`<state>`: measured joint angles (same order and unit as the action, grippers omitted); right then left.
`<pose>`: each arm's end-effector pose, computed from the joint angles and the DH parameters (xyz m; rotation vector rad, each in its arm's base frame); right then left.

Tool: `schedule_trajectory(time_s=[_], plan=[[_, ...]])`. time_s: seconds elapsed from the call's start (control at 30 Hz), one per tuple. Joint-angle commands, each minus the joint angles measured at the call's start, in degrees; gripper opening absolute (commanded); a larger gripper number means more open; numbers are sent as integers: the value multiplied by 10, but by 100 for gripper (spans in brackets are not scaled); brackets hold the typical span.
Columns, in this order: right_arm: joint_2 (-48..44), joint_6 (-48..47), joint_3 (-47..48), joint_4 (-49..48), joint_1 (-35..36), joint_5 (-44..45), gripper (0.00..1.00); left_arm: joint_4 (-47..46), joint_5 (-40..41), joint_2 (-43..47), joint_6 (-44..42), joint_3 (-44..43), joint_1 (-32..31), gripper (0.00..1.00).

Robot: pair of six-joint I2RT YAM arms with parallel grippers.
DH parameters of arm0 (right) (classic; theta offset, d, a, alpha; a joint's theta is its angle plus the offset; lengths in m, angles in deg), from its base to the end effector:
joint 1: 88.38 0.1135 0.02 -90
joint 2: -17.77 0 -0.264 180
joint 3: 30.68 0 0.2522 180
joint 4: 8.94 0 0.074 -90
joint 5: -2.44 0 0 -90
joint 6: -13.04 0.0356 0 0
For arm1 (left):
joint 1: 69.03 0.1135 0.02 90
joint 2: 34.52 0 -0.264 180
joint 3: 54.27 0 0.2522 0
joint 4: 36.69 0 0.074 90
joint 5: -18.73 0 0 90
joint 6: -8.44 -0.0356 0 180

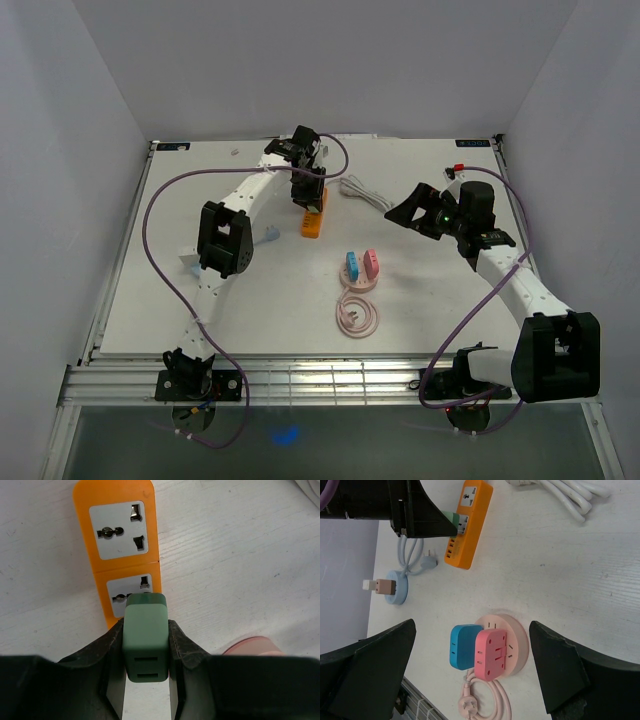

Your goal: Insert the plug

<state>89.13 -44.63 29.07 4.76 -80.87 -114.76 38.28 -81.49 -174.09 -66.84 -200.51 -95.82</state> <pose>0.2737 0.0525 0.2677 0.1343 2.0767 0.9117 0.4540 -0.2363 0.2127 0.3445 2.7986 -0.4272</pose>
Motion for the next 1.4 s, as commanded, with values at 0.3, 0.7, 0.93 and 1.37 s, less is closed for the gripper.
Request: schedule_trajectory(time_s=[0.3,0.7,0.93,1.37], plan=[[-1,-11,-1,-19,-4,-9,100,10,21,-27,2,-28,-1,0],[11,-4,-10,-35,-4,-23,96,53,90,-12,-1,26,-8,0],[9,-1,-14,-38,-4,-28,95,54,116,30,-7,107,-16,0],[-3,4,-21,-42,-4,-31,93,37,69,158,-16,251,-17,0]])
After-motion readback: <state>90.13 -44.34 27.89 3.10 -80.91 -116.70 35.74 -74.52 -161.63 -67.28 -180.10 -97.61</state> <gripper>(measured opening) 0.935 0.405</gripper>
